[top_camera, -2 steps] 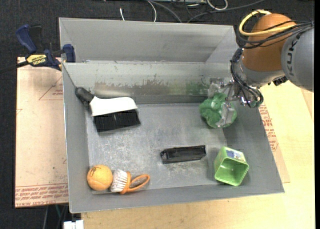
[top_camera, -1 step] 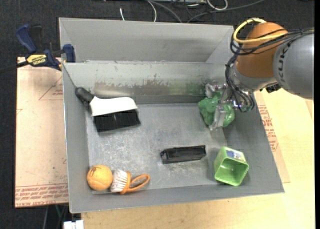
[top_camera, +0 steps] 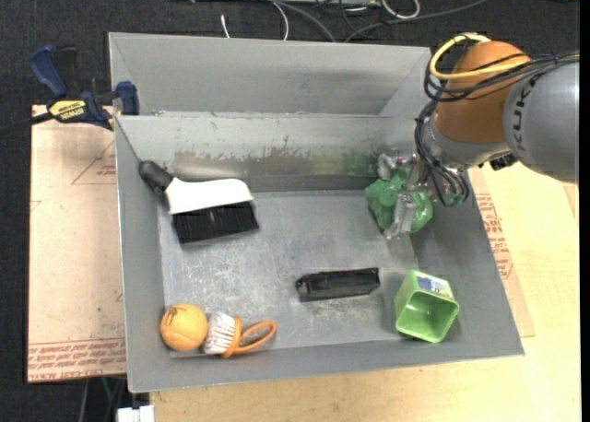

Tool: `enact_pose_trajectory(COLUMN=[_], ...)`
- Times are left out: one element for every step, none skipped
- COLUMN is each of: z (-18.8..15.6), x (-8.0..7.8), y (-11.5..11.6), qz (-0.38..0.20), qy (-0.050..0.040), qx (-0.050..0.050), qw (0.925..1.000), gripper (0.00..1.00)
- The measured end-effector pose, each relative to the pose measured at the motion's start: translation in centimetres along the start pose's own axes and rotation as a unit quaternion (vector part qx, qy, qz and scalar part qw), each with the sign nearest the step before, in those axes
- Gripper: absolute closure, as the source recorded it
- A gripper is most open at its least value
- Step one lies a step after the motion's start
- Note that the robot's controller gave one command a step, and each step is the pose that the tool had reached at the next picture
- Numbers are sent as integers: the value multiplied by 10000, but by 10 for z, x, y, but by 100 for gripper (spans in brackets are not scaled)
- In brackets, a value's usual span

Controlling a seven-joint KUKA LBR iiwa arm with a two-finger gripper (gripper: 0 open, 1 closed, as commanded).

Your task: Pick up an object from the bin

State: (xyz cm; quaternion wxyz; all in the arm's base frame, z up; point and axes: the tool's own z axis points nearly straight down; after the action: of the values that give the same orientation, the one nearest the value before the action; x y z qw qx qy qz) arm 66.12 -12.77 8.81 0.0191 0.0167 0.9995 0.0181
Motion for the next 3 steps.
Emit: enact_pose_trajectory(z=[0, -9, -34], x=[0, 3, -4], y=[0, 1, 14], qz=[-3, -3, -28], qy=[-1, 16, -32], qx=[1, 17, -91], qw=[10000, 10000, 9999], gripper=[100, 100, 100])
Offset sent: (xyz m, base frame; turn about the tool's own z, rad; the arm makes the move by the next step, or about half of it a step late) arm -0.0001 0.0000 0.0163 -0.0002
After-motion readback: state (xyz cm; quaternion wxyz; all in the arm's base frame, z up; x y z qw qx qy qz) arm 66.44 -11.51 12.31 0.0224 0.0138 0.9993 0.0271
